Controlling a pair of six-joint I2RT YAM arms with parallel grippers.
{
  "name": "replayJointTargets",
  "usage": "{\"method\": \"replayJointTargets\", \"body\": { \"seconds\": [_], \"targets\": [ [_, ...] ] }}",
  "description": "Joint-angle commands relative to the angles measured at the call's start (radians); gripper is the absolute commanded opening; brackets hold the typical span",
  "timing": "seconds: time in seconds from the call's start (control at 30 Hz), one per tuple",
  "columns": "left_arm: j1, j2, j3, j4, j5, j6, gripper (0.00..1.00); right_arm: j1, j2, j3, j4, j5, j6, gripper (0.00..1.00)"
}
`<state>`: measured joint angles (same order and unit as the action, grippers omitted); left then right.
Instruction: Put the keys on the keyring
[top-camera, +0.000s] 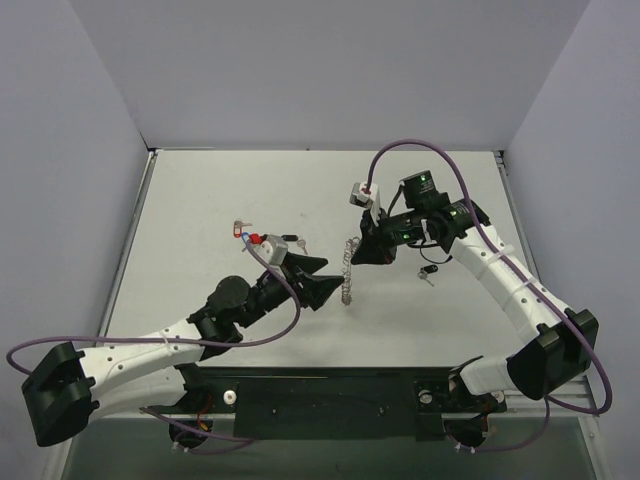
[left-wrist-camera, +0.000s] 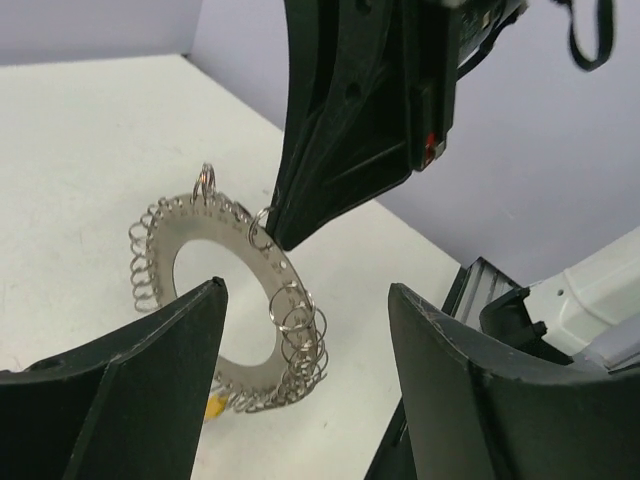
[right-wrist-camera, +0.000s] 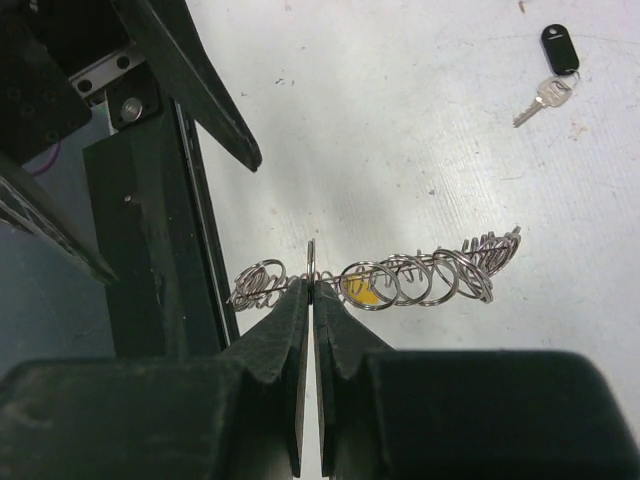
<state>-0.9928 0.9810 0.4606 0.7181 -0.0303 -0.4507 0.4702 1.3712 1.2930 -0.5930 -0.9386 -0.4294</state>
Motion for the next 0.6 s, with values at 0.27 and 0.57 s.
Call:
{"method": "replayJointTargets", "body": {
  "seconds": [0.27, 0.57],
  "targets": [
    [-0.015, 0.160, 0.282, -0.402, -0.095, -0.092, 0.76, -0.022, -0.047, -0.026, 0.127, 0.066, 0.162, 0.00],
    [-0.017, 0.215, 0.334, -0.462, -0.178, -0.118, 0.65, -0.024, -0.058, -0.034, 0.150, 0.075, 0.193, 0.00]
  ]
}}
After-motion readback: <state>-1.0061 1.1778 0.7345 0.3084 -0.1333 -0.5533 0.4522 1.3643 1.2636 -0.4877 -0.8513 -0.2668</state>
